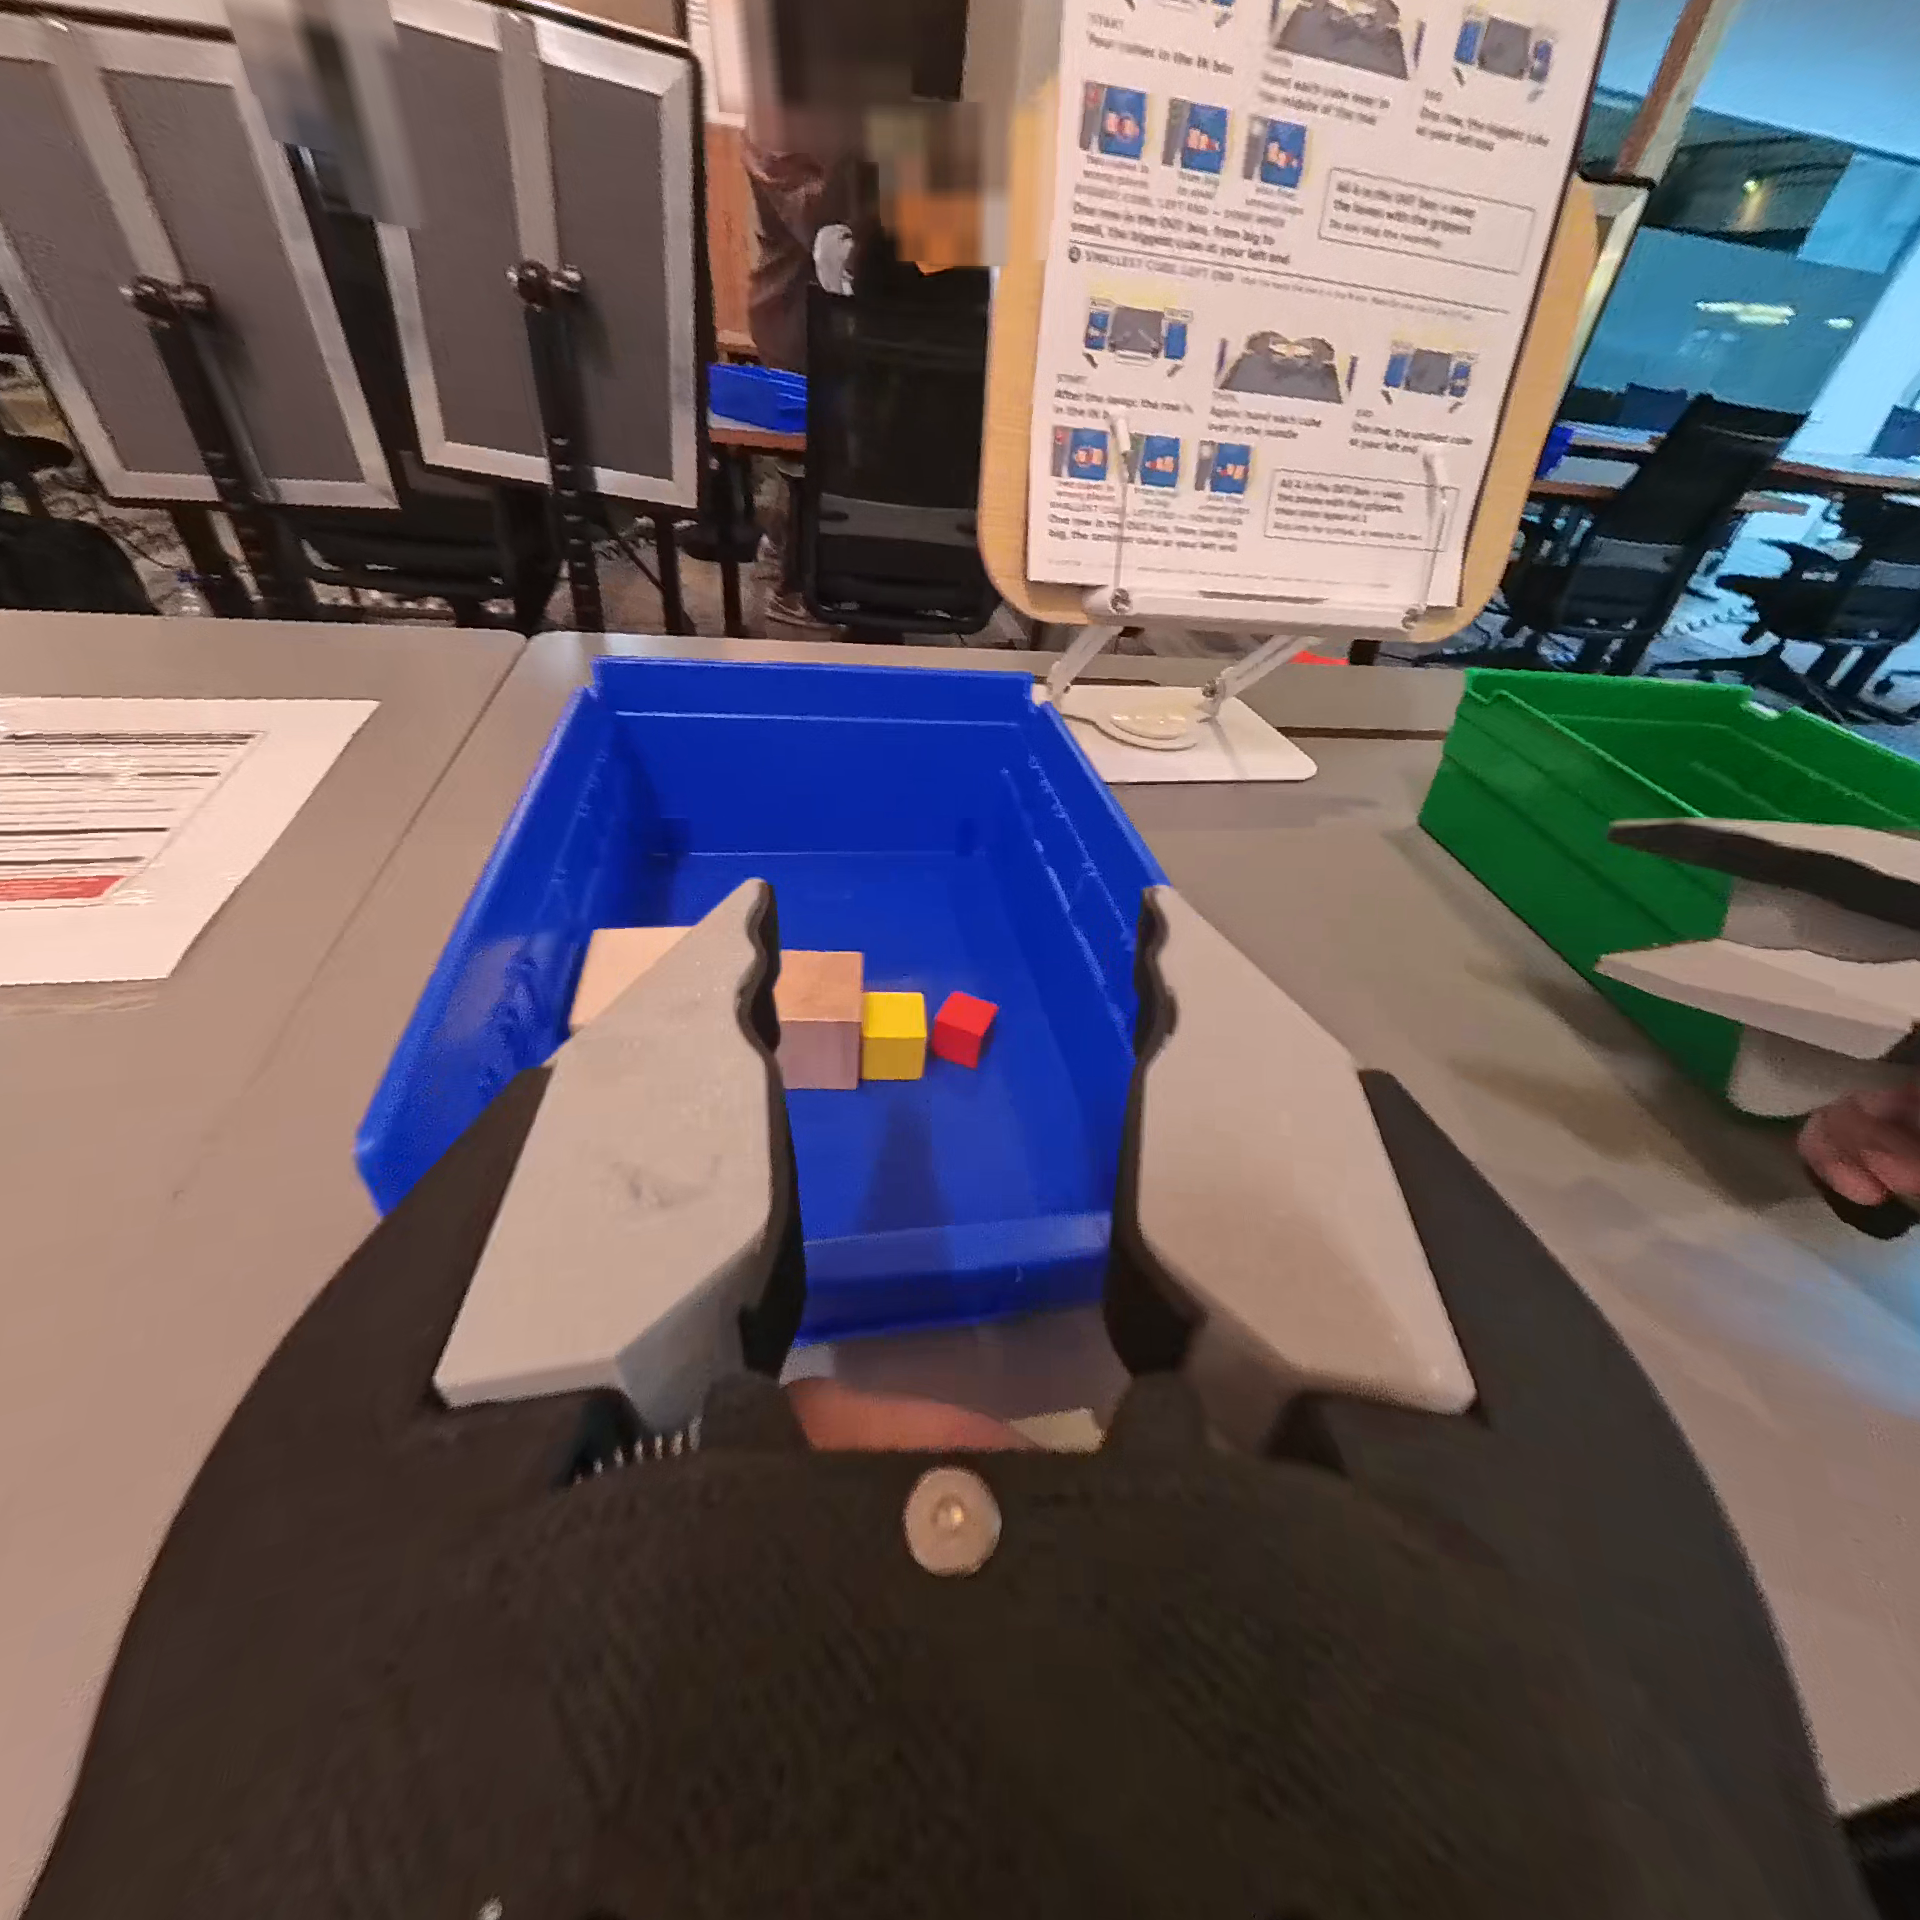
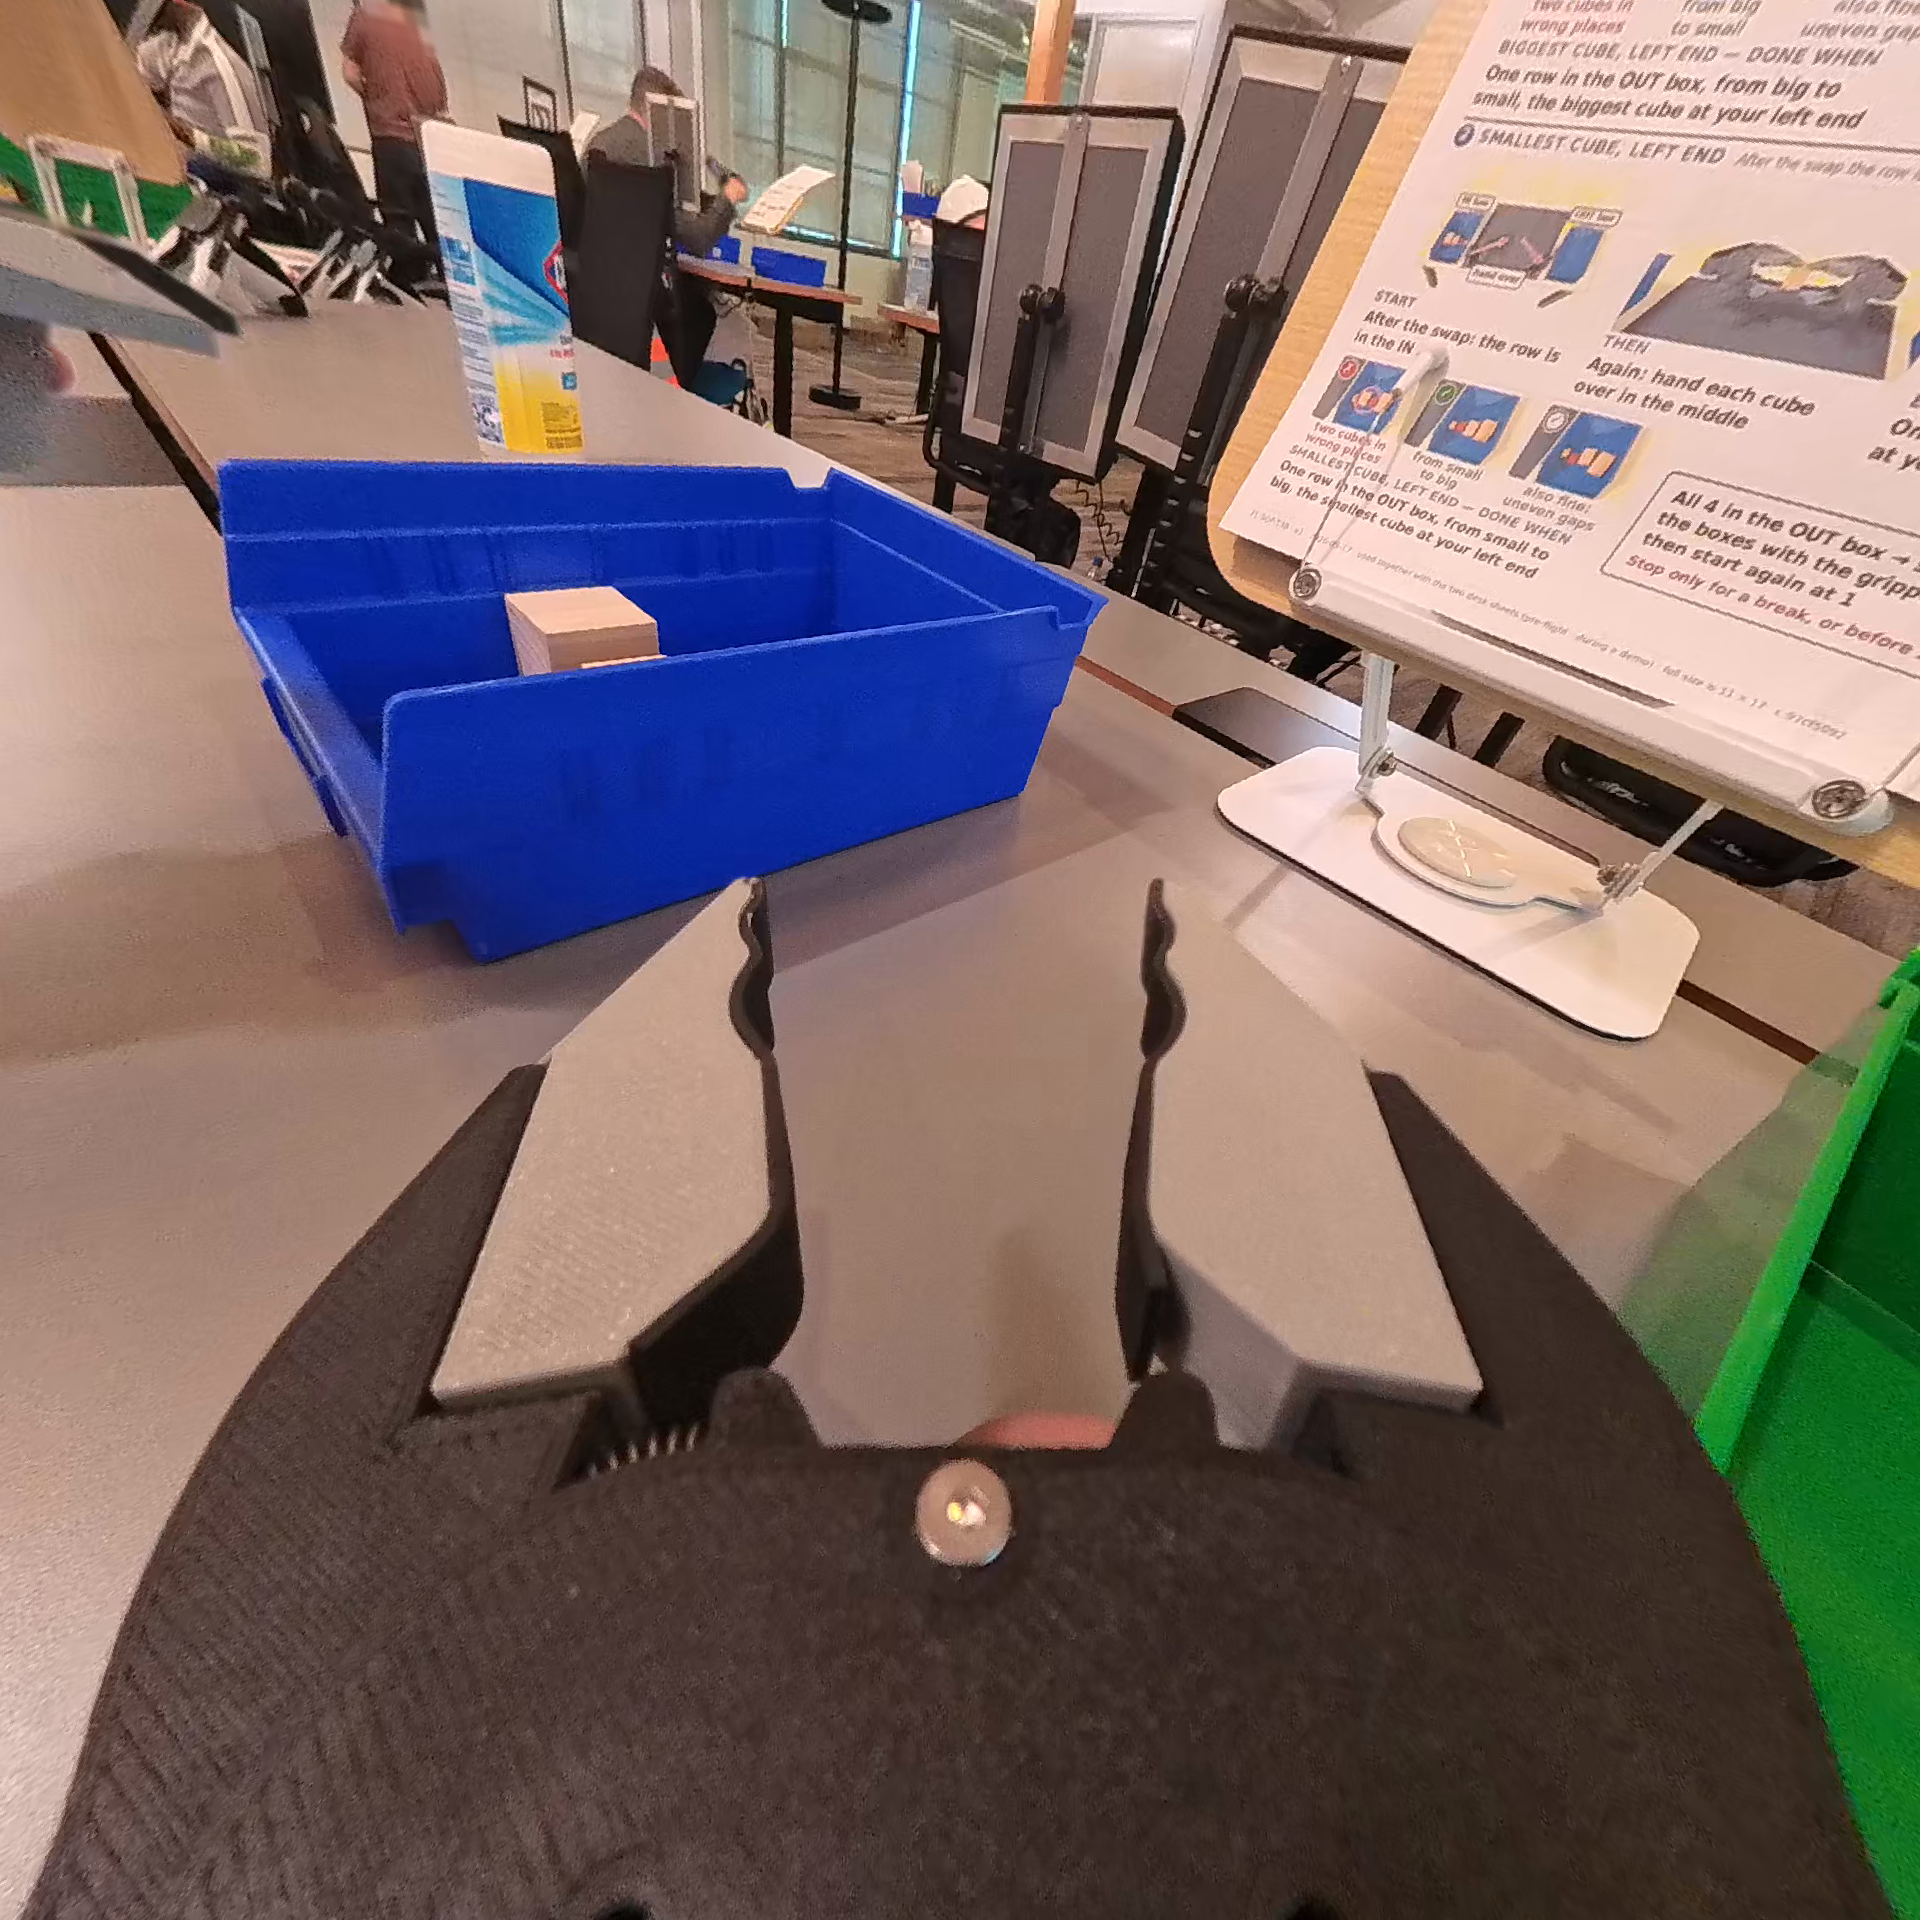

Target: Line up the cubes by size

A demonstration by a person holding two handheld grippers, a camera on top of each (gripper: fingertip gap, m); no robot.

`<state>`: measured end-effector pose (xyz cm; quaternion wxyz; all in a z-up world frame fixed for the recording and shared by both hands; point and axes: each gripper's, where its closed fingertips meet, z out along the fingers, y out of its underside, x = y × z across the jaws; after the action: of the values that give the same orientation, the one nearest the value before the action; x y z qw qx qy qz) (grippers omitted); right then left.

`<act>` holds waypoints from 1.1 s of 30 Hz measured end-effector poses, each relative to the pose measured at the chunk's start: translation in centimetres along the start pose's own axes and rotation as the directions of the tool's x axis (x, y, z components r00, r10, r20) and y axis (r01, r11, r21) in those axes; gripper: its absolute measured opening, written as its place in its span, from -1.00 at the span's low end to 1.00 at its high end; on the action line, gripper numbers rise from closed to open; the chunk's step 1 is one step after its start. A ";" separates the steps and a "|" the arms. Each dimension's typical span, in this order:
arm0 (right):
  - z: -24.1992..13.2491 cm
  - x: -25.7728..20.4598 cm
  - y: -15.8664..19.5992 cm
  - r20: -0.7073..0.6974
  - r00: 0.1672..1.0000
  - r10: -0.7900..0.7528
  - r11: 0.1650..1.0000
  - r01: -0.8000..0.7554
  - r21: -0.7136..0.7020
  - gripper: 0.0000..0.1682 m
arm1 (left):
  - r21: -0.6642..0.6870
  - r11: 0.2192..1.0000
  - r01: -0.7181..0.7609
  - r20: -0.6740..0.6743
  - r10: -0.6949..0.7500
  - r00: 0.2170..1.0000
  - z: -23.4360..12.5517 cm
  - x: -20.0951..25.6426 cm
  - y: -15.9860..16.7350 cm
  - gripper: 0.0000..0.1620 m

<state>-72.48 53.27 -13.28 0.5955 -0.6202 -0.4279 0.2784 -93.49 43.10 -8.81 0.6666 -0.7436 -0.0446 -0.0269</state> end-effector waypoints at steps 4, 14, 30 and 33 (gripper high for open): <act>0.1 -0.3 0.3 0.019 1.000 0.015 1.000 -0.014 -0.019 -0.19 | -0.020 0.999 -0.039 -0.013 0.039 0.999 0.6 1.1 0.5 -0.17; 0.2 -0.9 0.7 0.050 0.999 0.004 0.999 -0.001 -0.050 -0.25 | -0.039 0.995 -0.091 -0.009 0.091 0.996 0.3 1.2 0.6 -0.19; -0.2 -1.3 0.8 0.085 0.996 -0.025 0.997 0.030 -0.065 -0.33 | -0.071 0.993 -0.091 -0.035 0.089 0.995 0.8 2.2 1.3 -0.20; -0.2 -1.8 1.0 0.120 0.992 -0.029 0.997 0.038 -0.071 -0.75 | -0.064 0.993 -0.101 -0.025 0.100 0.995 0.7 2.1 1.2 -0.20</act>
<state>-72.95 51.65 -14.48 0.5505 -0.6166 -0.4829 0.2891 -91.34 43.79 -9.82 0.6430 -0.7659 0.0010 -0.0029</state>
